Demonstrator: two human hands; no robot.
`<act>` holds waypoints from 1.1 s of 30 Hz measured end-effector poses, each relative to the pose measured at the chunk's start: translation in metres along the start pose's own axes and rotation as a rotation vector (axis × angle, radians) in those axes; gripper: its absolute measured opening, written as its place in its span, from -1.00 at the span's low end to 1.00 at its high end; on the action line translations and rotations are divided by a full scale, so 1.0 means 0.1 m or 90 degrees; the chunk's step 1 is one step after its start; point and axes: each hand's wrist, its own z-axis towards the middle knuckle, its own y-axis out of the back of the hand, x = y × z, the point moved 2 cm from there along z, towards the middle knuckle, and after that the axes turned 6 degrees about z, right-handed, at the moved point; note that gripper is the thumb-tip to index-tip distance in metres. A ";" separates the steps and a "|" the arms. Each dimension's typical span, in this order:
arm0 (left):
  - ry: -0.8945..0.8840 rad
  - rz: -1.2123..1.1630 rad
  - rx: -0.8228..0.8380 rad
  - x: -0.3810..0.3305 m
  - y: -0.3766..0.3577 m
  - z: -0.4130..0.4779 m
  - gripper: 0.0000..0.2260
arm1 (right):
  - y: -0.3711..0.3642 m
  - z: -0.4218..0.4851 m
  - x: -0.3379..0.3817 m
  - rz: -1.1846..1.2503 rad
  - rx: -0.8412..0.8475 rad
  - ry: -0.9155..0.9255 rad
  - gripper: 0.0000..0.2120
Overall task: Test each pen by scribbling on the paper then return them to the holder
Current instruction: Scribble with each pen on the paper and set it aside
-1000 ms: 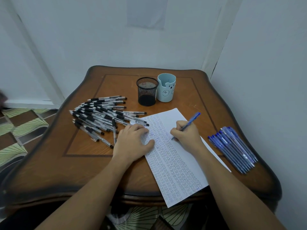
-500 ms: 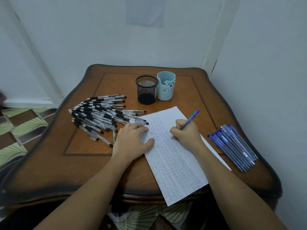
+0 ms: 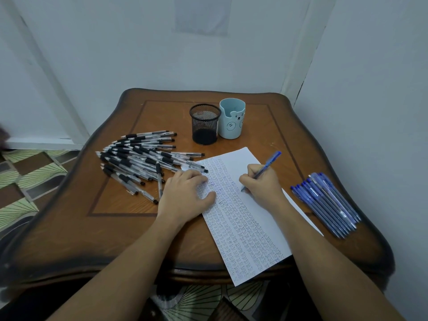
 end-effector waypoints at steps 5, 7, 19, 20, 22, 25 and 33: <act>0.002 0.005 0.001 0.01 -0.01 -0.01 -0.45 | 0.00 -0.01 -0.01 -0.015 0.005 0.000 -0.46; 0.001 0.002 0.000 0.00 0.00 -0.01 -0.44 | 0.02 0.00 -0.01 -0.004 -0.006 -0.007 -0.44; -0.002 -0.001 0.004 -0.01 0.01 0.00 -0.37 | 0.07 0.07 -0.07 0.024 -0.054 -0.008 -0.55; -0.003 -0.001 0.005 0.00 0.01 0.00 -0.36 | 0.09 0.09 -0.07 0.053 -0.064 -0.018 -0.58; -0.003 0.000 0.008 0.00 0.02 0.00 -0.36 | 0.12 0.12 -0.07 0.097 -0.076 -0.042 -0.62; -0.002 0.003 0.016 0.00 0.02 0.00 -0.36 | 0.12 0.14 -0.03 0.128 -0.100 -0.088 -0.62; 0.000 0.011 0.036 -0.03 0.06 -0.03 -0.42 | 0.13 0.15 0.12 0.167 -0.042 -0.152 -0.71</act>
